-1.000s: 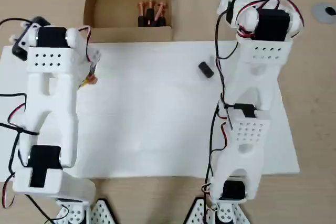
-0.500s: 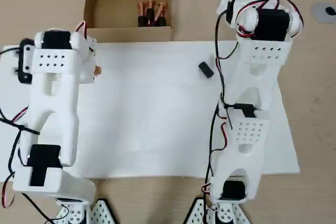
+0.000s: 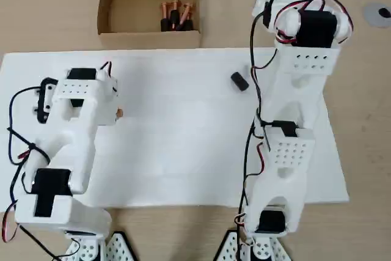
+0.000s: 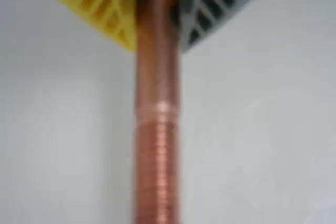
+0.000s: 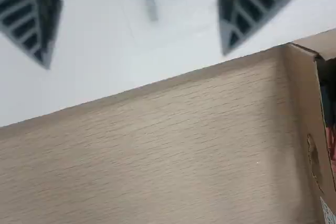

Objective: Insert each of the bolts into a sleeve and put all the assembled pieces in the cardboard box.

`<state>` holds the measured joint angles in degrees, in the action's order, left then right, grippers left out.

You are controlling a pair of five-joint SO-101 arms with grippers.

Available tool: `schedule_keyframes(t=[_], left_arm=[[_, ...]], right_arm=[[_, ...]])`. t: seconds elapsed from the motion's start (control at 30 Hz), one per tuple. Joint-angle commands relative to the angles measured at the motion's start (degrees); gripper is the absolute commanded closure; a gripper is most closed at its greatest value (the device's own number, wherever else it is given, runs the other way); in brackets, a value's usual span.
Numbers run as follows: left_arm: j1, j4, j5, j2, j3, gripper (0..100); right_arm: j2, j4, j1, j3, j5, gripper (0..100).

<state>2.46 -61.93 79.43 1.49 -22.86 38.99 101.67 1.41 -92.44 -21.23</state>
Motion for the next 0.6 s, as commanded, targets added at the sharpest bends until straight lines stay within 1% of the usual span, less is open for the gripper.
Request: schedule_keyframes(t=[0.0,0.27,0.57], left_arm=[[0.4,2.0,-0.4,-0.5,-1.7,99],[0.4,8.2,-0.5,-0.5,-9.2,99],[-0.2,8.4,-0.5,-0.4,-10.3,99]], right_arm=[[-0.9,0.8,0.3,-2.9,-0.5,74.9],[-0.9,0.8,0.2,-2.9,-0.5,74.9],[-0.9,0.8,0.2,-2.9,-0.5,74.9]])
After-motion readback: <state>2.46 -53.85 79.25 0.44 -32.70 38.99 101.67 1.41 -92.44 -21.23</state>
